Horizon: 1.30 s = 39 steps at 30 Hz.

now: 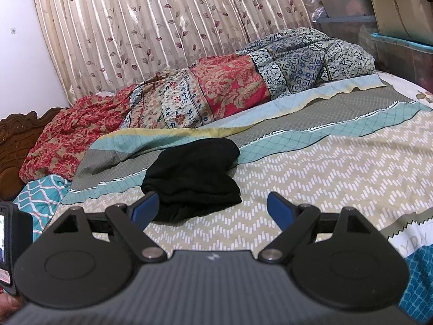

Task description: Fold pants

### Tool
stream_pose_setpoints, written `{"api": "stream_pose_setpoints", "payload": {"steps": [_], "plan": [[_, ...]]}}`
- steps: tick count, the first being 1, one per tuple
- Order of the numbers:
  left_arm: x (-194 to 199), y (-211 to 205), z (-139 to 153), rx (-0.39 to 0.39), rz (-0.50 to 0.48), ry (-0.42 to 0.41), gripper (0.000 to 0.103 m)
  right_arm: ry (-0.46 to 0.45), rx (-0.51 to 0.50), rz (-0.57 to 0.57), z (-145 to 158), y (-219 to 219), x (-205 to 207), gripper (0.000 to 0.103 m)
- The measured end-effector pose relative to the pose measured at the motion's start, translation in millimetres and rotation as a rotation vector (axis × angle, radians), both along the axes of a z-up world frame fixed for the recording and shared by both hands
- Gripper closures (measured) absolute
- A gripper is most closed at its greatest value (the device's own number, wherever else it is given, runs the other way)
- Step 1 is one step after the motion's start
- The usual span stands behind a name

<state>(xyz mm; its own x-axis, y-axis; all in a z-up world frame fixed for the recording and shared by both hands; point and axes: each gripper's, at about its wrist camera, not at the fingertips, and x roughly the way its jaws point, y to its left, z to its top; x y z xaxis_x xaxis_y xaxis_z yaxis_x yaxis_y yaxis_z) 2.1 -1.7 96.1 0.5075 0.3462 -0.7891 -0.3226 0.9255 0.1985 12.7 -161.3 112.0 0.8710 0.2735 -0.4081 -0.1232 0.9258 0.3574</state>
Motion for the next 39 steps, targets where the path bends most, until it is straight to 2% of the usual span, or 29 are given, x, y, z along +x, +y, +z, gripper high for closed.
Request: {"api": "stream_pose_setpoints", "payload": {"steps": [39], "plan": [[-2.0,-1.9,0.9,-0.002,-0.018,0.010,0.000,-0.005,0.015,-0.013,4.5,-4.1,-0.4,0.014]]}}
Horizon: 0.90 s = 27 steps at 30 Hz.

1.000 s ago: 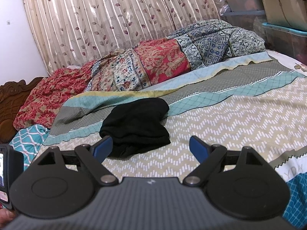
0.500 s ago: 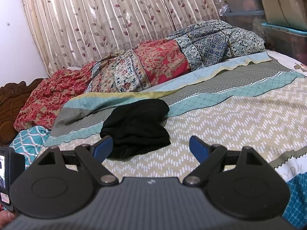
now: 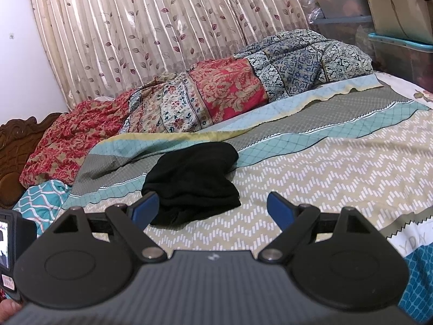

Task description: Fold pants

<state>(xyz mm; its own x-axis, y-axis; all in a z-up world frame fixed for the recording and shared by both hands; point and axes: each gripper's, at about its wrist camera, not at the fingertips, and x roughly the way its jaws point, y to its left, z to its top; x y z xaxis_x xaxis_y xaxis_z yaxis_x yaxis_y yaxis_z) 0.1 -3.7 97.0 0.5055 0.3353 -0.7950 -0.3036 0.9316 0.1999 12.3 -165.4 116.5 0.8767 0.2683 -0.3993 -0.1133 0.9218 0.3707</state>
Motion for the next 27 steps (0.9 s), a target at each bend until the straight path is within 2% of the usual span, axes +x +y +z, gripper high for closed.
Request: {"api": "stream_pose_setpoints", "payload": {"steps": [27], "plan": [[2.7,-4.8,-5.6,0.013,-0.023,0.022,0.000,0.014,0.021,-0.020,-3.5,-7.7,3.0,0.014]]}}
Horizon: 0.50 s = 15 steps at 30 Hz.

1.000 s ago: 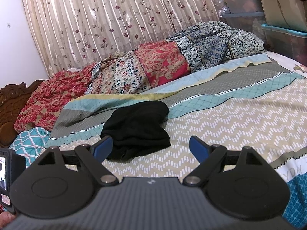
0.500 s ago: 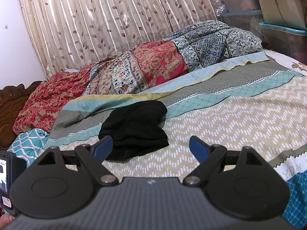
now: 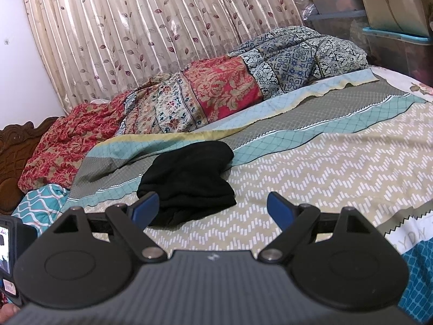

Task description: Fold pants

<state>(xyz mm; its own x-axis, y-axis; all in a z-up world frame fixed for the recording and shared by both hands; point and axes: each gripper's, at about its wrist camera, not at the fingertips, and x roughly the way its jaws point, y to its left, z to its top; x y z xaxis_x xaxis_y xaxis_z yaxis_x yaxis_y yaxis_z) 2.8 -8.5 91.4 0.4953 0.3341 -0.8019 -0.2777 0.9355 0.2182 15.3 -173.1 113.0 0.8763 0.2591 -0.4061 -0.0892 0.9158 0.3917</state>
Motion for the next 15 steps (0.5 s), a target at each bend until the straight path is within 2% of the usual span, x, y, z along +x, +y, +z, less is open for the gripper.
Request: {"api": "stream_pose_setpoints", "payload": {"steps": [15], "plan": [[11,0,9,0.031,-0.015,-0.027,0.000,-0.001,0.005,-0.016,-2,-2,0,0.014]]}}
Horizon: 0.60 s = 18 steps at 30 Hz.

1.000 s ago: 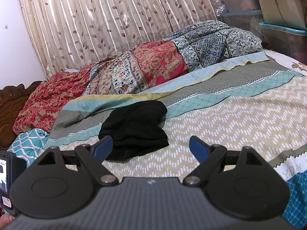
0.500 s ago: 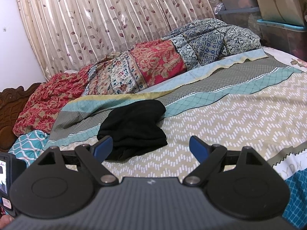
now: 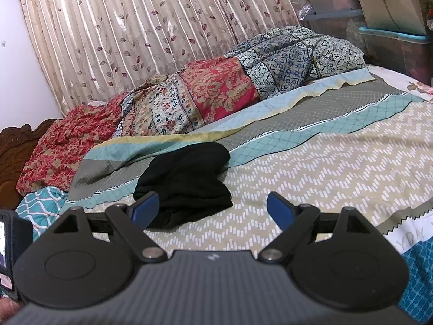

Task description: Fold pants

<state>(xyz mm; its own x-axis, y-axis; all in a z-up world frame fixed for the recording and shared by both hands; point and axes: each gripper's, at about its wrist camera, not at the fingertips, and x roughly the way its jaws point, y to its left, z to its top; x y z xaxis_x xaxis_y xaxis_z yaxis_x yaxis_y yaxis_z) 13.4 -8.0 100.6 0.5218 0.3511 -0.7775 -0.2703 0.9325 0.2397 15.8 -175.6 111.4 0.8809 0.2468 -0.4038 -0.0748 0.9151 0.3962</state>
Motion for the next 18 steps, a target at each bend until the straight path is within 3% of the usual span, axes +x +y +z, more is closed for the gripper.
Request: {"api": "stream_pose_setpoints", "payload": {"steps": [18], "plan": [[39,-22,5,-0.012,-0.065,-0.005,0.000,0.014,0.017,-0.064,-5,-28,10,0.014]]}}
